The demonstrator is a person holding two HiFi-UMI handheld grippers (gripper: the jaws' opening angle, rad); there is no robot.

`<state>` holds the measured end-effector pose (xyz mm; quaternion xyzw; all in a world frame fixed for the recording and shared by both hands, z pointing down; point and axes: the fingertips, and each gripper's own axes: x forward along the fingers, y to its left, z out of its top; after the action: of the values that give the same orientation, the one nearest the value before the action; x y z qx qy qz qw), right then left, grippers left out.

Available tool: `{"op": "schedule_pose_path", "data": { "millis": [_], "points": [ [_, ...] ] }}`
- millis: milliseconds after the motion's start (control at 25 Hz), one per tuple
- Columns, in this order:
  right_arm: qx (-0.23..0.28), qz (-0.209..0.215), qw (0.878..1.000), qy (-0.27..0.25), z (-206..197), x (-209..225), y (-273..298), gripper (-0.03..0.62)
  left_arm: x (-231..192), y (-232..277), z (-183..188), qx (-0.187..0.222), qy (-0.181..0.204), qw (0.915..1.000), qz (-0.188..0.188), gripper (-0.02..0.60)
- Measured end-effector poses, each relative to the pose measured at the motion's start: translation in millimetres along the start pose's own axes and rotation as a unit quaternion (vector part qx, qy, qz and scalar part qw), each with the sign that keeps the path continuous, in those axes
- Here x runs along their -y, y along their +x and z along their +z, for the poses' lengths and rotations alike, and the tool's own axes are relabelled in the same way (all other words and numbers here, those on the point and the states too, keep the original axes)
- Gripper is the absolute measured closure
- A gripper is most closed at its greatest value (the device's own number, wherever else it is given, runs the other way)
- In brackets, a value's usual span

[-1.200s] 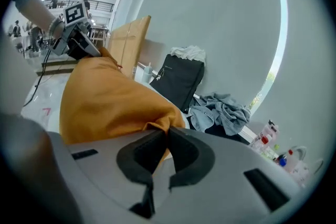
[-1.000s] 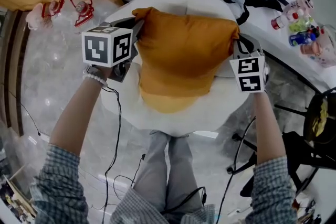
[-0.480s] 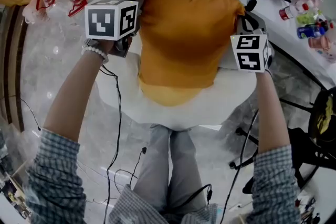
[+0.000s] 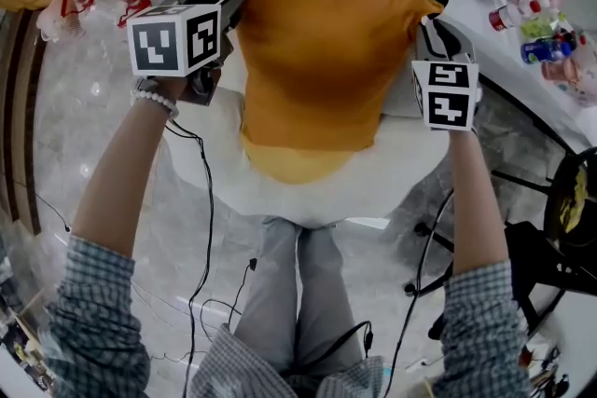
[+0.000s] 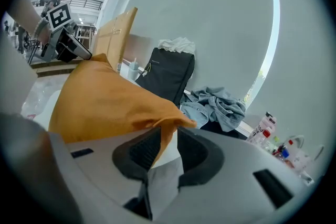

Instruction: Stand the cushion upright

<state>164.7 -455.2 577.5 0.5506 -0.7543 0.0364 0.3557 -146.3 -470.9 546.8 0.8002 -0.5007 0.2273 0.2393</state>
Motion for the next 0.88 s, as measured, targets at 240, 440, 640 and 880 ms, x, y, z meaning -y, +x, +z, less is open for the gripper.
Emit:
{"op": "schedule_pose_path", "data": {
  "millis": [240,440,640,880],
  "points": [
    [0.009,-0.004,0.999,0.037,-8,-5,-28,0.539,3,-21,-7,0.002,-0.002,1.0000,0.003,0.437],
    [0.027,0.017,0.996,0.084,-4,-21,-59,0.586,11,-50,-14,0.020,-0.010,0.9995,-0.021,0.574],
    [0.046,0.045,0.988,0.141,9,-27,-98,0.586,38,-79,-15,0.025,0.023,0.9984,-0.045,0.574],
    [0.047,0.063,0.982,0.169,28,-27,-149,0.586,94,-126,6,0.040,0.088,0.9908,-0.094,0.574]
  ]
}}
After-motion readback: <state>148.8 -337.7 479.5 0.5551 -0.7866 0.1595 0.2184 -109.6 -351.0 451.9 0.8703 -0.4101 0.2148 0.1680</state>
